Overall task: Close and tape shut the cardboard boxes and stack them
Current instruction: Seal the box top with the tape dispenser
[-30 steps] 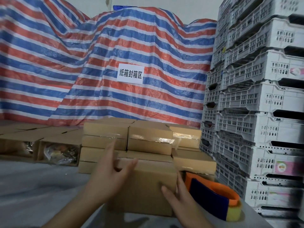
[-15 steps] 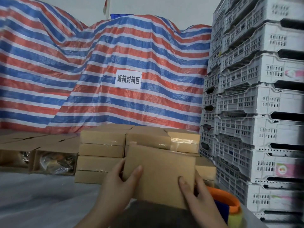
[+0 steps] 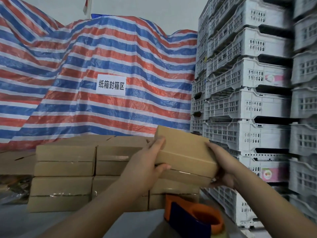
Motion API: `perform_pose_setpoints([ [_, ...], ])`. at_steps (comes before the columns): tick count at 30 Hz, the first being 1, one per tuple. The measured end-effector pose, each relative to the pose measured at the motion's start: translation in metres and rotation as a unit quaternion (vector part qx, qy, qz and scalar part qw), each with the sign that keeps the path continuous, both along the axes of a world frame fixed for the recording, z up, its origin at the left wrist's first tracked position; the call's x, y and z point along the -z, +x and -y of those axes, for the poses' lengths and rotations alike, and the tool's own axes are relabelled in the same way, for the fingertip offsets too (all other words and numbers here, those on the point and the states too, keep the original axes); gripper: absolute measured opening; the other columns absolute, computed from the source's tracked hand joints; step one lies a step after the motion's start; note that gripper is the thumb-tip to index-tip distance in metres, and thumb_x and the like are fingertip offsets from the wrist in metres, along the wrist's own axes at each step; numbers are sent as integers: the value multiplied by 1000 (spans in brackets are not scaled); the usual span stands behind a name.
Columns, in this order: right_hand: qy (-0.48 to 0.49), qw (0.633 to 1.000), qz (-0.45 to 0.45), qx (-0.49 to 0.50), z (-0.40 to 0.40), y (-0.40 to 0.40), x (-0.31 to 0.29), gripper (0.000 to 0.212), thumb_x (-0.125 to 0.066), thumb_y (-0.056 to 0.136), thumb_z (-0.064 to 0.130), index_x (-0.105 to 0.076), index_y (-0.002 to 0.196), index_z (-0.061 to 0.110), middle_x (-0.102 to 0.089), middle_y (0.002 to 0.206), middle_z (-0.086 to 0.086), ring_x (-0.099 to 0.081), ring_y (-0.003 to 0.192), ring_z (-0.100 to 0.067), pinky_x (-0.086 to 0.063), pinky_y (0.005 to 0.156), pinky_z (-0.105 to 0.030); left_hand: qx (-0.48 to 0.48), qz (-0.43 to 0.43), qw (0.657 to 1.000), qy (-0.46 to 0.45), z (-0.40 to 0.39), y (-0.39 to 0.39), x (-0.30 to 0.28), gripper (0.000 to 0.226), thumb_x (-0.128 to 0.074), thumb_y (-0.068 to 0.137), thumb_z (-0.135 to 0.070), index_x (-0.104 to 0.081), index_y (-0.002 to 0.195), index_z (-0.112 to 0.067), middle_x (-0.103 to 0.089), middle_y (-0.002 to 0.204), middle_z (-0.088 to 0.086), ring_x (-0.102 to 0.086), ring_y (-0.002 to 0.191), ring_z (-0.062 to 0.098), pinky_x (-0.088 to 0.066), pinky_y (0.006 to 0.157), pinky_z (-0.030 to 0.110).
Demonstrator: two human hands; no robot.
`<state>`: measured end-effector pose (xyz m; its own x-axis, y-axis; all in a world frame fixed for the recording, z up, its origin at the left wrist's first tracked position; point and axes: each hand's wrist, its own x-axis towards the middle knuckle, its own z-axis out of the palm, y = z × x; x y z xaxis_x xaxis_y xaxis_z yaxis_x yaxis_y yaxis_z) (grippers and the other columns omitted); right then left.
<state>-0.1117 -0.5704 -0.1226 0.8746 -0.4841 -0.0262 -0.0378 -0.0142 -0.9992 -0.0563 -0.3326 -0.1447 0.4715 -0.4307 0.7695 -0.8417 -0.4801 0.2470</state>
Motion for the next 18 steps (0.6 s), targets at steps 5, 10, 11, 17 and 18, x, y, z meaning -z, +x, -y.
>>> perform_pose_setpoints([
  [5, -19, 1000, -2, -9, 35, 2, 7, 44, -58, 84, 62, -62, 97, 20, -63, 63, -10, -57, 69, -30, -56, 64, -51, -16, 41, 999, -3, 14, -2, 13, 65, -62, 87, -52, -17, 133, -45, -50, 134, -13, -48, 108, 3, -44, 94, 25],
  [10, -54, 997, 31, -34, 33, 20, 7, 53, -44, 94, 64, -64, 107, 17, -69, 98, -15, -65, 91, -34, -54, 73, -38, -83, 9, 996, 27, 19, 24, 11, 64, -60, 86, -58, -37, 140, -31, -59, 125, -6, -54, 111, 11, -49, 92, 31],
  [11, -72, 996, 35, -35, 29, 25, 7, 52, -41, 96, 63, -65, 107, 19, -71, 101, -14, -67, 93, -33, -54, 71, -37, -96, 2, 995, 37, 19, 31, 11, 65, -59, 86, -59, -38, 140, -30, -59, 125, -5, -54, 112, 12, -48, 93, 30],
  [17, -140, 989, 32, -20, 17, 55, 5, 42, -34, 99, 60, -61, 91, 29, -73, 65, 8, -67, 77, -17, -47, 58, -27, -214, 101, 965, 112, 23, 66, 3, 67, -47, 83, -74, -44, 138, -36, -31, 153, -2, -18, 144, 20, -13, 117, 41],
  [18, -138, 990, 28, -23, 18, 59, 5, 43, -33, 100, 60, -60, 91, 28, -73, 69, 6, -66, 78, -16, -46, 57, -27, -224, 115, 960, 124, 25, 70, 1, 67, -46, 82, -76, -45, 138, -37, -25, 156, -2, -12, 146, 21, -8, 119, 43],
])
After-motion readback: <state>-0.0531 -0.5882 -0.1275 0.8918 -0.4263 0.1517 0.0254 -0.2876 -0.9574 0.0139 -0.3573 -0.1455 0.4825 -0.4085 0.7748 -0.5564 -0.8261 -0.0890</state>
